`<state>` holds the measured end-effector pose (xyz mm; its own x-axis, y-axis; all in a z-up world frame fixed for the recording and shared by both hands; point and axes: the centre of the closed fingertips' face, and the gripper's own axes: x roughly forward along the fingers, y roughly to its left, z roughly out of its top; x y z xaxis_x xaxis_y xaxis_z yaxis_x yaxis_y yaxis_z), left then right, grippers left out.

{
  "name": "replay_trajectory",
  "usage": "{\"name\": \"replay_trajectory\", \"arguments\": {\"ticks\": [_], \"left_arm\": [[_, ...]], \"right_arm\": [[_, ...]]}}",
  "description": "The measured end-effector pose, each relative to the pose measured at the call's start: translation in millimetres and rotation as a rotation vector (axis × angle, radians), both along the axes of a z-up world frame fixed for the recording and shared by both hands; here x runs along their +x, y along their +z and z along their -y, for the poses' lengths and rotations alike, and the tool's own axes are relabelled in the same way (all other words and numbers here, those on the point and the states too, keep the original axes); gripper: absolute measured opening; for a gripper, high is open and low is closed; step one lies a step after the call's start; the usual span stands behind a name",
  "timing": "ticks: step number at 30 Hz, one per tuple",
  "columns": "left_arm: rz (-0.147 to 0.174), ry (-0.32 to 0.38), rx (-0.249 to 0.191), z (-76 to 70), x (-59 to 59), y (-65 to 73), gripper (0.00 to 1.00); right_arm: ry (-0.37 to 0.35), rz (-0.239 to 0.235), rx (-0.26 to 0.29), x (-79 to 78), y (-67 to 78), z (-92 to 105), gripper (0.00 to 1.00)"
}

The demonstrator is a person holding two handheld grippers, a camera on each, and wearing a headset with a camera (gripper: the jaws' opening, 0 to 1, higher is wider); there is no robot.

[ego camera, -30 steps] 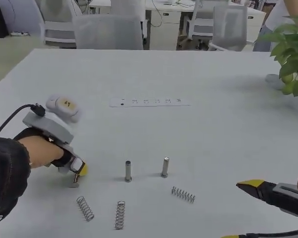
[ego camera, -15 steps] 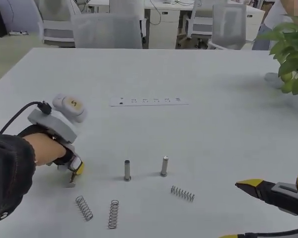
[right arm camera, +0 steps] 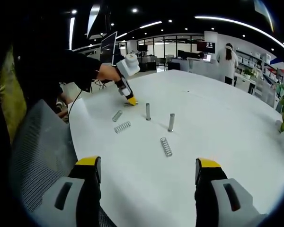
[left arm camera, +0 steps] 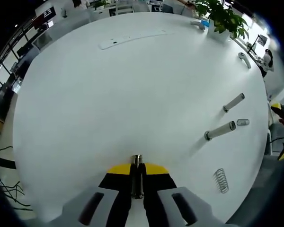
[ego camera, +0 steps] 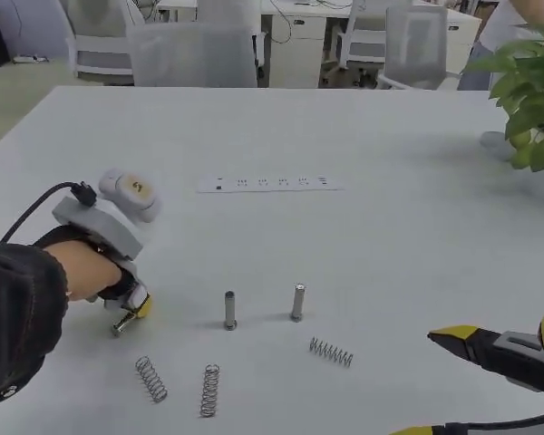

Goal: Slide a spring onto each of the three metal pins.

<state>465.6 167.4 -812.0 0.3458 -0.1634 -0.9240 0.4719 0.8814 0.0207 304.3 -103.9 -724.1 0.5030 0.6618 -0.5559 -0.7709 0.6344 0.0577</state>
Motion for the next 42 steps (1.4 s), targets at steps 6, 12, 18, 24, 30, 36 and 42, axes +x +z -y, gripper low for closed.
{"name": "replay_trajectory", "arguments": {"ticks": [6,12,18,24,30,36,42], "left_arm": [[-0.002,0.003,0.000,-0.5,-2.8,1.3,0.00],[0.011,0.011,-0.015,-1.3,-3.7,8.0,0.00],[0.023,0.015,-0.024,-1.9,-3.9,13.4,0.00],[0.032,0.020,-0.036,-2.2,-6.4,18.2,0.00],[0.046,0.024,-0.048,-3.8,-8.0,24.1,0.00],[0.060,0.034,-0.062,-5.8,-9.7,28.3,0.00],[0.069,0.044,-0.080,-8.4,-12.0,30.6,0.00]], "right_arm": [[0.004,-0.001,0.001,-0.2,0.3,-1.3,0.81],[0.009,0.000,0.001,-0.7,0.9,-3.2,0.80],[0.013,0.005,-0.001,-0.9,3.0,-4.2,0.80],[0.023,0.010,-0.003,-0.8,4.8,-6.7,0.80],[0.031,0.015,-0.005,-0.3,6.5,-8.6,0.80],[0.040,0.020,-0.009,-1.5,9.0,-11.5,0.80],[0.045,0.026,-0.013,-2.4,11.9,-13.2,0.80]]}}
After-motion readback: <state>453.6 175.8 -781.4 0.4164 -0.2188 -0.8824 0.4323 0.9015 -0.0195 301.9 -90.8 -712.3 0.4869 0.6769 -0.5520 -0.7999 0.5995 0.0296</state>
